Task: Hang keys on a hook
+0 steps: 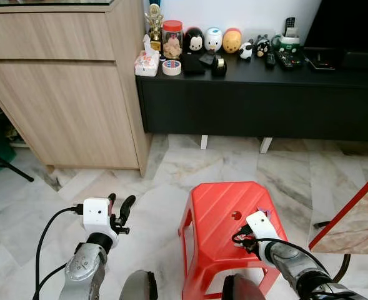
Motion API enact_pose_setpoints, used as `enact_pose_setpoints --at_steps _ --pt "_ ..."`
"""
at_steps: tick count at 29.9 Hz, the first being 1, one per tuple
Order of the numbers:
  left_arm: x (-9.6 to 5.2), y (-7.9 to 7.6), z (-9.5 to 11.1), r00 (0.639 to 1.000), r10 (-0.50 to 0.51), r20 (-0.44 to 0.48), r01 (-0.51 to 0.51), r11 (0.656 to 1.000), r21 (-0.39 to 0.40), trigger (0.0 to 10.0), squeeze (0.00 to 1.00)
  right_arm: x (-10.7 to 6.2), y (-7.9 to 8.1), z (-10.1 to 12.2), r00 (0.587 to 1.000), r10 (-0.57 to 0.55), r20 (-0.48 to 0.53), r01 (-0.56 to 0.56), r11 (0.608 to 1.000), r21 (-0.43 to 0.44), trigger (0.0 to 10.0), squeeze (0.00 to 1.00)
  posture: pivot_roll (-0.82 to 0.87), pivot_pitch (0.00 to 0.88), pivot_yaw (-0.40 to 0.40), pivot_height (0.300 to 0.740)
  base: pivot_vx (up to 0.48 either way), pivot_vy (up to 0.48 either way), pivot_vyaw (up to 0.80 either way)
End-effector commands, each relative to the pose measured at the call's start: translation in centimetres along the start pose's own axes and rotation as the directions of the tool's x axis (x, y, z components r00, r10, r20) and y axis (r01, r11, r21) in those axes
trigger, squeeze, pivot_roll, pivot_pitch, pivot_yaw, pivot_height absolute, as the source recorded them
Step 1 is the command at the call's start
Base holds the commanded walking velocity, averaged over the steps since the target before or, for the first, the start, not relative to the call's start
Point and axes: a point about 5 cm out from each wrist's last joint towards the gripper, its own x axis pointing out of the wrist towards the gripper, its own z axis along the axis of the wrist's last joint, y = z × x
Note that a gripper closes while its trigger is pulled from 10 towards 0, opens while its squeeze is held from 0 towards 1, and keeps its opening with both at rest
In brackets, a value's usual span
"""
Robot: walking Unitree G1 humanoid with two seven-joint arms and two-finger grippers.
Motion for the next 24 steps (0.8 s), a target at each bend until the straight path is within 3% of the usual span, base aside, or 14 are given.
enact_pose_setpoints --at_steps 1,24 --pt "-0.23 -0.22 -0.10 1.000 -0.009 -0.015 0.009 1.000 -0.001 10.0 0.00 -0.02 -0.08 -0.64 1.000 -0.010 -0.022 0.010 1.000 0.022 10.0 0.00 0.18 0.119 -0.019 0.612 0.000 0.000 0.00" --pt "-0.85 0.04 0.15 0.999 -0.013 -0.035 0.013 1.000 0.010 10.0 0.00 0.00 0.02 -1.02 0.999 -0.013 -0.039 0.015 0.999 0.044 10.0 0.00 0.19 0.134 -0.007 0.612 0.000 0.000 0.00"
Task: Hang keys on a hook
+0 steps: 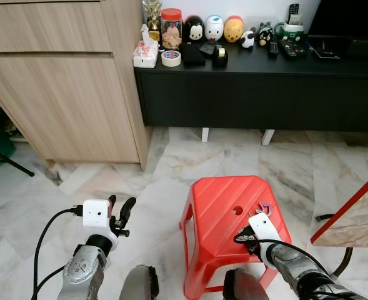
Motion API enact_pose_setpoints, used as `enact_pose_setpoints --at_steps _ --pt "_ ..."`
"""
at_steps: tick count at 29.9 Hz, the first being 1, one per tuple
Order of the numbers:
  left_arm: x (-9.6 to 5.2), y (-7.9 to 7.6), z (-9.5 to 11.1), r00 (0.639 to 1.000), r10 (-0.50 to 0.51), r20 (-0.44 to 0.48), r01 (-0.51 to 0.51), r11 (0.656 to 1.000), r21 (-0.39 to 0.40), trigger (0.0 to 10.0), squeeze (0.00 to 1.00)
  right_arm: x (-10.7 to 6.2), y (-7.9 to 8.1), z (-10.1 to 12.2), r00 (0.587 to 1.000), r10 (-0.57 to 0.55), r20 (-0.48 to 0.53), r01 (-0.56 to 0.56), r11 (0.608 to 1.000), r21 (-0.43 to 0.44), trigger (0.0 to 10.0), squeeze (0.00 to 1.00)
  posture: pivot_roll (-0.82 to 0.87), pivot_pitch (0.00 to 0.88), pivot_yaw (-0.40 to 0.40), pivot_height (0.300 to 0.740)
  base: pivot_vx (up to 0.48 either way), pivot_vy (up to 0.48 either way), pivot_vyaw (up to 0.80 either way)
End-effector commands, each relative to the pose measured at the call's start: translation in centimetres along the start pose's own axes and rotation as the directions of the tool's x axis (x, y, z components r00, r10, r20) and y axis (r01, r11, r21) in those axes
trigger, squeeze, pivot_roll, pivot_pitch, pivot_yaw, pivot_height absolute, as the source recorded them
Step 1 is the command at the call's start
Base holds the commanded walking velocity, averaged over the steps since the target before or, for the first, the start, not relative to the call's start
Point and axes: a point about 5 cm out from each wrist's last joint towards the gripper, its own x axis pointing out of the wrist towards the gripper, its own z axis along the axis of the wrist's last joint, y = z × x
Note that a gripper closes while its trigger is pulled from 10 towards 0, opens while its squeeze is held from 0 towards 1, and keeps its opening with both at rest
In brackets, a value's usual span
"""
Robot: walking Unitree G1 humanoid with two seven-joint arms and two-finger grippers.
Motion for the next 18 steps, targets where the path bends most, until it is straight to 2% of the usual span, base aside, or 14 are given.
enact_pose_setpoints --at_steps 1,2,18 --pt "-0.26 0.09 -0.03 1.000 -0.005 -0.013 0.005 1.000 0.009 10.0 0.00 0.02 0.18 -0.53 1.000 0.013 -0.020 -0.013 1.000 0.028 10.0 0.00 0.19 0.135 -0.006 0.612 0.000 0.000 0.00" --pt "-0.27 0.11 -0.03 1.000 -0.006 -0.014 0.006 1.000 0.010 10.0 0.00 0.03 0.25 -0.50 1.000 0.015 -0.018 -0.015 0.999 0.031 0.0 0.00 0.19 0.136 -0.005 0.612 0.000 0.000 0.00" --pt "-0.05 0.08 0.07 1.000 -0.005 -0.018 0.005 1.000 0.014 10.0 0.00 0.15 0.82 0.20 0.999 0.034 0.015 -0.034 0.999 0.021 0.0 0.00 0.19 0.129 -0.005 0.612 0.000 0.000 0.00"
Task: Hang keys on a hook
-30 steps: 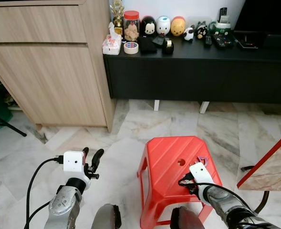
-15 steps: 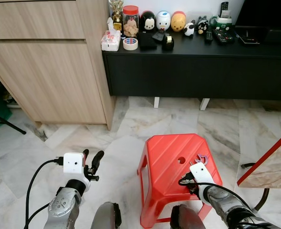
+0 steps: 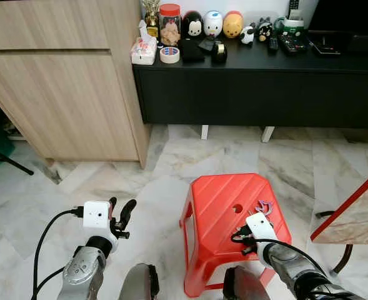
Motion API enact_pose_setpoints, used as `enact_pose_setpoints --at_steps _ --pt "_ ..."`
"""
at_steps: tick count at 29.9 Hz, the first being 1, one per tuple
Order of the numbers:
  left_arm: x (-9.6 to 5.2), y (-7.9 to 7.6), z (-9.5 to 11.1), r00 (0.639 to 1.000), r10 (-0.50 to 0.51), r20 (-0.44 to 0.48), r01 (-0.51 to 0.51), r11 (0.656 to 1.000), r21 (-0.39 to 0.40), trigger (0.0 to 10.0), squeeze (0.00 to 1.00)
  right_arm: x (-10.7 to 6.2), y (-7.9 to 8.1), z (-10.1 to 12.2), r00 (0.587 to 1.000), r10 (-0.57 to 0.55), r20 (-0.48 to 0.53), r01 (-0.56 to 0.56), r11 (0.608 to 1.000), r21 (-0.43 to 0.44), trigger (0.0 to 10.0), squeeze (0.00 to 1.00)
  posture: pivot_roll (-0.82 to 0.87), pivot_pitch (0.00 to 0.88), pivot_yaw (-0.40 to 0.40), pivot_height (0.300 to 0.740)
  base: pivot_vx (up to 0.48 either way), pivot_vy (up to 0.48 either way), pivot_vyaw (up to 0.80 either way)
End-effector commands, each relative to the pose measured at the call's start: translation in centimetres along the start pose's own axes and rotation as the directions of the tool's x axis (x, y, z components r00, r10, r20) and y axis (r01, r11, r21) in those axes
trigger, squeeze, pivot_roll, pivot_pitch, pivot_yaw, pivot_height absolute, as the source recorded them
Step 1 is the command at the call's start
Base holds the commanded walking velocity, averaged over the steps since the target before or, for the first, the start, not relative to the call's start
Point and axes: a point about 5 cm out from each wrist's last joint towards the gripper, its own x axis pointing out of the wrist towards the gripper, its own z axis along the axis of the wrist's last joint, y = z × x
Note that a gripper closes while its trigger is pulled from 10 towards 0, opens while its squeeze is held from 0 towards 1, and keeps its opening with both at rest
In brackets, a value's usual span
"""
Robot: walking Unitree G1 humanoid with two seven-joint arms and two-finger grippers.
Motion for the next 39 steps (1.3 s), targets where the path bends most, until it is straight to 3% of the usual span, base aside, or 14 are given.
enact_pose_setpoints --at_steps 1,13,23,26,28,31,33,34,36,37,39 --pt "0.0 0.0 0.3 1.000 -0.003 0.001 0.003 1.000 0.014 10.0 0.00 0.0 0.1 0.0 1.000 0.007 0.000 -0.007 1.000 0.003 0.0 0.00 0.19 0.129 -0.005 0.612 0.000 0.000 0.00" --pt "0.4 -0.1 0.3 1.000 -0.004 0.005 0.004 1.000 0.017 10.0 0.00 0.2 1.5 1.9 0.994 0.066 0.084 -0.067 0.998 0.008 0.0 0.00 0.19 0.113 -0.013 0.612 0.000 0.000 0.00" --pt "0.9 -0.2 0.4 1.000 -0.009 0.009 0.009 0.999 0.030 10.0 0.00 -0.1 2.5 5.3 0.944 0.094 0.316 -0.131 0.987 0.098 0.0 0.00 0.17 0.090 -0.021 0.612 0.000 0.000 0.00" --pt "1.1 -0.3 0.4 1.000 -0.016 0.011 0.016 0.999 0.034 10.0 0.00 -0.6 2.5 6.7 0.908 0.069 0.413 -0.135 0.982 0.133 0.0 0.00 0.17 0.083 -0.022 0.612 0.000 0.000 0.00" --pt "1.3 -0.4 0.4 1.000 -0.015 0.013 0.015 0.999 0.033 10.0 0.00 -1.3 2.4 8.3 0.851 0.032 0.525 -0.164 0.965 0.206 0.0 0.00 0.17 0.076 -0.025 0.612 0.000 0.000 0.00" --pt "1.4 -0.5 0.4 1.000 -0.014 0.016 0.013 0.999 0.031 10.0 0.00 -2.0 1.8 9.3 0.798 -0.056 0.600 -0.117 0.962 0.246 0.0 0.00 0.16 0.066 -0.030 0.612 0.000 0.000 0.00" --pt "1.6 -0.5 0.4 1.000 -0.010 0.020 0.010 0.999 0.031 10.0 0.00 -2.8 1.0 10.1 0.738 -0.155 0.657 -0.074 0.949 0.306 0.0 0.00 0.16 0.061 -0.032 0.612 0.000 0.000 0.00" --pt "1.6 -0.5 0.4 1.000 -0.010 0.020 0.009 0.999 0.031 10.0 0.00 -2.9 0.9 10.1 0.731 -0.166 0.662 -0.067 0.948 0.312 0.0 0.00 0.16 0.061 -0.032 0.612 0.000 0.000 0.00" --pt "1.7 -0.5 0.4 1.000 -0.008 0.023 0.007 1.000 0.030 10.0 0.00 -3.6 0.5 10.4 0.678 -0.238 0.696 -0.029 0.937 0.348 0.0 0.00 0.16 0.053 -0.037 0.612 0.000 0.000 0.00" --pt "1.8 -0.5 0.3 1.000 -0.006 0.027 0.005 1.000 0.029 10.0 0.00 -4.4 0.1 10.5 0.622 -0.319 0.715 0.004 0.915 0.404 0.0 0.00 0.15 0.047 -0.039 0.612 0.000 0.000 0.00" --pt "1.9 -0.6 0.3 0.999 -0.003 0.032 0.002 1.000 0.024 10.0 0.00 -5.2 0.0 10.6 0.574 -0.356 0.737 0.039 0.911 0.410 0.0 0.00 0.15 0.043 -0.042 0.612 0.000 0.000 0.00"
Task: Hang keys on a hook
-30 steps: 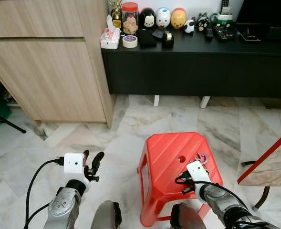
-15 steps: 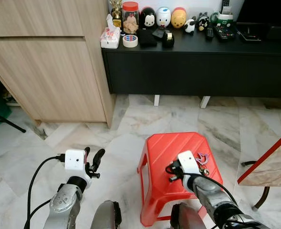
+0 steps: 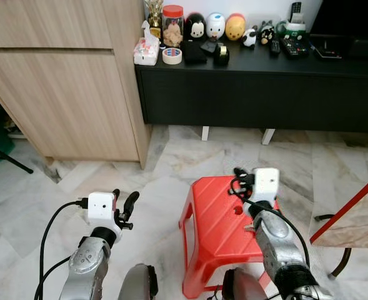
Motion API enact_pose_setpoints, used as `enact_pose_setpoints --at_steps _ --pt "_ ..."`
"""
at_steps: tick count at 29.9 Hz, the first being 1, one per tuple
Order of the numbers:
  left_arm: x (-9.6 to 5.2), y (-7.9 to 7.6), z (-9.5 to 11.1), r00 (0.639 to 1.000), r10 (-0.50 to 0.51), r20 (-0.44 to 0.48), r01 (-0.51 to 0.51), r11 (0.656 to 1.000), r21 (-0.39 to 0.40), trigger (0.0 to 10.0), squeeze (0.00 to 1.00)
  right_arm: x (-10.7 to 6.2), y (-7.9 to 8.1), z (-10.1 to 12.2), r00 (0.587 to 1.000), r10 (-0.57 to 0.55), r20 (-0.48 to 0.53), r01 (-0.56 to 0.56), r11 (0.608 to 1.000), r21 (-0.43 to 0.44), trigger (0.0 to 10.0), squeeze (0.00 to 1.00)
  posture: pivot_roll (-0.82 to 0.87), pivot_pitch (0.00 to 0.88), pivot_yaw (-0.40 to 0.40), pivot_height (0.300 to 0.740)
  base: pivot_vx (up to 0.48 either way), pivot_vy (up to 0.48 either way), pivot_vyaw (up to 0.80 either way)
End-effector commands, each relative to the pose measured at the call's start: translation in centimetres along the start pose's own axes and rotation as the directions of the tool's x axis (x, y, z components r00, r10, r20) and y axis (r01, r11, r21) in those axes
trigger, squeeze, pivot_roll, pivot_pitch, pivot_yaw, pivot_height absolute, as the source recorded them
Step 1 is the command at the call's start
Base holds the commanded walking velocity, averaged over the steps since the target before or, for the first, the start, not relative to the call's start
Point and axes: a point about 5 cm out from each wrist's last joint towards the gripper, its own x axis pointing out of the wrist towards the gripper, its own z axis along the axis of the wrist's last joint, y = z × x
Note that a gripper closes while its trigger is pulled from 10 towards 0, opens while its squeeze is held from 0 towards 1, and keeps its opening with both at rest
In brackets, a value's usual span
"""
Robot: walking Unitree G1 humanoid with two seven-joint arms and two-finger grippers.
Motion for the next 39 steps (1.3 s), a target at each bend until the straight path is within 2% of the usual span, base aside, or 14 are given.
enact_pose_setpoints --at_steps 1,2,4,5,8,15,32,39 --pt "0.1 -0.2 -0.2 1.000 -0.005 -0.005 0.005 1.000 0.019 10.0 0.00 -0.1 -0.3 0.7 0.998 -0.032 0.052 0.033 0.999 -0.016 0.0 0.00 0.15 0.043 -0.042 0.612 0.000 0.000 0.00" --pt "0.2 -0.3 -0.2 1.000 -0.004 -0.003 0.004 1.000 0.016 10.0 0.00 -0.3 -0.3 1.1 0.996 -0.037 0.084 0.041 0.998 -0.048 3.2 0.00 0.14 0.036 -0.045 0.612 0.000 0.000 0.00" --pt "0.2 -0.3 -0.2 1.000 -0.005 -0.002 0.005 1.000 0.016 10.0 0.00 -0.5 -0.3 1.3 0.994 -0.046 0.101 0.052 0.997 -0.058 3.2 0.00 0.14 0.036 -0.045 0.612 0.000 0.000 0.00" --pt "0.3 -0.4 -0.2 1.000 -0.006 -0.001 0.006 1.000 0.013 10.0 0.00 -0.7 -0.3 1.5 0.991 -0.054 0.119 0.062 0.996 -0.064 10.0 0.00 0.14 0.035 -0.047 0.612 0.000 0.000 0.00" --pt "0.4 -0.6 -0.3 1.000 -0.009 0.005 0.009 1.000 0.005 10.0 0.00 -1.2 -0.4 1.9 0.984 -0.074 0.160 0.086 0.994 -0.064 10.0 0.00 0.13 0.023 -0.052 0.612 0.000 0.000 0.00" --pt "0.5 -1.0 -0.6 1.000 -0.010 0.012 0.010 1.000 -0.006 10.0 0.00 -2.0 -0.4 2.0 0.979 -0.108 0.172 0.121 0.990 -0.068 10.0 0.00 0.13 0.006 -0.063 0.612 0.000 0.000 0.00" --pt "0.4 -1.4 -1.0 1.000 -0.019 0.017 0.019 1.000 -0.014 10.0 0.00 -2.3 -0.4 1.7 0.982 -0.114 0.152 0.126 0.989 -0.074 10.0 0.00 0.13 0.000 -0.068 0.732 0.000 0.000 0.00" --pt "0.6 -1.3 -0.9 1.000 -0.013 0.020 0.013 1.000 -0.015 10.0 0.00 -2.2 -0.3 1.7 0.984 -0.106 0.145 0.118 0.990 -0.072 10.0 0.00 0.13 0.001 -0.071 0.740 0.000 0.000 0.00"
